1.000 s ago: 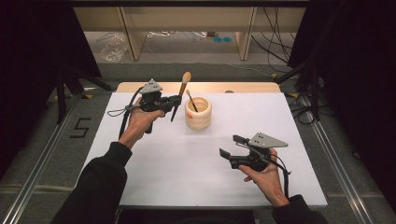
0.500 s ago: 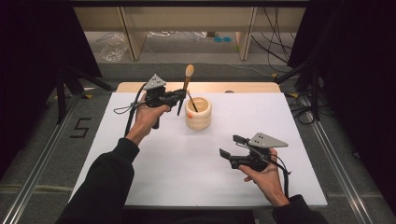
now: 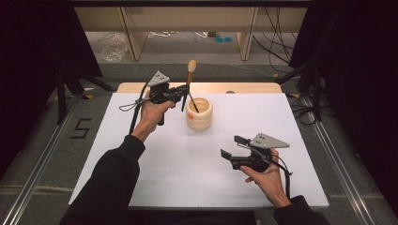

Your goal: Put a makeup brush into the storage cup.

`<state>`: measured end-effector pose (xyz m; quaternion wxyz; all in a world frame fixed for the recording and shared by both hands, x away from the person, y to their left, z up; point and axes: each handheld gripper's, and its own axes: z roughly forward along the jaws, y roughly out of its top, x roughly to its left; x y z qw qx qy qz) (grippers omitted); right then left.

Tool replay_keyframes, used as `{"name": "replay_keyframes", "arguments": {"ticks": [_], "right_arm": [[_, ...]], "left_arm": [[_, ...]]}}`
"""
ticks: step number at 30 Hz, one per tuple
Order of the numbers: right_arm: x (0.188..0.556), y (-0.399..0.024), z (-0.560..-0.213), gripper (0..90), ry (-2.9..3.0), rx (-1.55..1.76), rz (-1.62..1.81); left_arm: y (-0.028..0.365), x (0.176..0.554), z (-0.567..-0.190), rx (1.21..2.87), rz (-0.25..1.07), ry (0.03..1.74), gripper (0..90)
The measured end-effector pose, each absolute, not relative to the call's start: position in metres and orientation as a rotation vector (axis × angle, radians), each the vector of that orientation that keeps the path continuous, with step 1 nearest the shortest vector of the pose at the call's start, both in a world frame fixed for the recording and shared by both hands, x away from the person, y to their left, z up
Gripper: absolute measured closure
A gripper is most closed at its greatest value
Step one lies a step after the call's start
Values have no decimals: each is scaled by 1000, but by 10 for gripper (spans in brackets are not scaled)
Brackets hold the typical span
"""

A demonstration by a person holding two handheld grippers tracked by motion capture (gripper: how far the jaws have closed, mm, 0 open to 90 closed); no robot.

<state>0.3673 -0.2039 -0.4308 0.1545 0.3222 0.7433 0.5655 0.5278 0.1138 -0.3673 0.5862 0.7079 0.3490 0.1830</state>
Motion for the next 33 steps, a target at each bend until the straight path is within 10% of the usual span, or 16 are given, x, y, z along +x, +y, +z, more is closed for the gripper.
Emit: {"name": "replay_keyframes", "arguments": {"ticks": [33], "right_arm": [[367,-203,-431,234,2137,915,1616]], "left_arm": [[76,552,-377,1664,435,809,788]]}}
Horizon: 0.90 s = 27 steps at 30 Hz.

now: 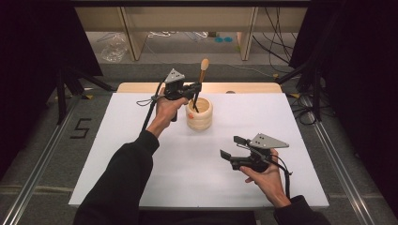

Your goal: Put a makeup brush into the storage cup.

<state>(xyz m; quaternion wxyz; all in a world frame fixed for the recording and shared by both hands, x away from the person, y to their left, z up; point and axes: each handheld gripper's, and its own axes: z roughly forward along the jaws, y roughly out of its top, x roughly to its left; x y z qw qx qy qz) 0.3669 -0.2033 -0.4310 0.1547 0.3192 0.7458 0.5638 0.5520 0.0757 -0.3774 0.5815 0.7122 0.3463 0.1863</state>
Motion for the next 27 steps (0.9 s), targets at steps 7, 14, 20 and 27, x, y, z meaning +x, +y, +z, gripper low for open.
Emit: {"name": "replay_keyframes", "arguments": {"ticks": [7,14,20,27], "right_arm": [[368,-204,-431,234,2121,885,1618],[368,-204,-431,234,2117,884,1626],[368,-204,-431,234,2116,882,1626],[368,-204,-431,234,2117,883,1626]], "left_arm": [[71,555,-383,1680,433,817,788],[69,558,-388,1692,435,824,788],[66,557,-390,1705,430,821,788],[66,557,-395,1712,429,829,788]]}}
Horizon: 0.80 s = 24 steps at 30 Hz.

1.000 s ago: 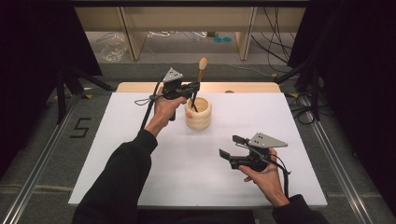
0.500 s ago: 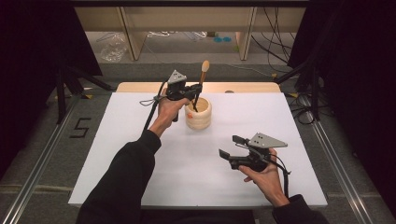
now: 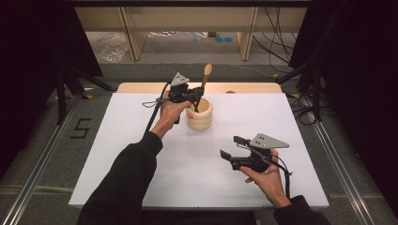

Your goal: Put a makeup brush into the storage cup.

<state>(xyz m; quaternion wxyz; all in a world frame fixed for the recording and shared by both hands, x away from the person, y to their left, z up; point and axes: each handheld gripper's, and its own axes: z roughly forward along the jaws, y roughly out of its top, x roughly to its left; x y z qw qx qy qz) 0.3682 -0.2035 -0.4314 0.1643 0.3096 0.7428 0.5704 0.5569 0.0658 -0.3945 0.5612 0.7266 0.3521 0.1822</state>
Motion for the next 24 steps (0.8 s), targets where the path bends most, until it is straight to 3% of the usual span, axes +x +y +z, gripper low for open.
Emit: {"name": "replay_keyframes", "arguments": {"ticks": [21,24], "right_arm": [[368,-204,-431,234,2121,888,1616],[368,-204,-431,234,2122,887,1618]], "left_arm": [[66,552,-414,1833,419,838,778],[67,551,-414,1834,427,852,700]]}}
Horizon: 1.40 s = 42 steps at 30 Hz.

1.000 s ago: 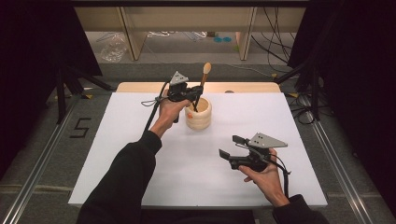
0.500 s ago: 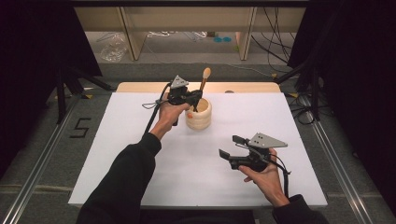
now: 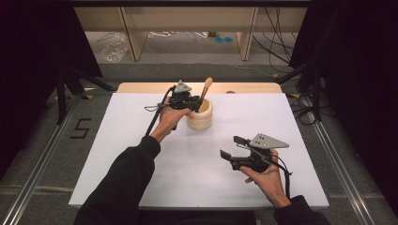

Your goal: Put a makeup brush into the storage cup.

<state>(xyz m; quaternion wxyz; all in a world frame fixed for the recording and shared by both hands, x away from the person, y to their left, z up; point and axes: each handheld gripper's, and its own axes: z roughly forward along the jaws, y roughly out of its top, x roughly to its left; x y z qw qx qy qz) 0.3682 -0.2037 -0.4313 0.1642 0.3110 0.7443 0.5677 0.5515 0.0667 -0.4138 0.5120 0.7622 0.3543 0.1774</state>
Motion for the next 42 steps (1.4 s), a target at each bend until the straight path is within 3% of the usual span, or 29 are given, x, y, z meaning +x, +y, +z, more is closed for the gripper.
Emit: {"name": "replay_keyframes", "arguments": {"ticks": [5,13,26,42], "right_arm": [[368,-204,-431,234,2121,886,1619],[367,-203,-431,234,2135,917,1616],[368,-203,-432,231,2111,890,1623],[368,-203,-432,228,2107,893,1621]], "left_arm": [[71,550,-408,1815,440,852,584],[80,543,-396,1810,451,832,548],[100,516,-380,1776,433,855,365],[124,479,-377,1781,409,825,274]]}}
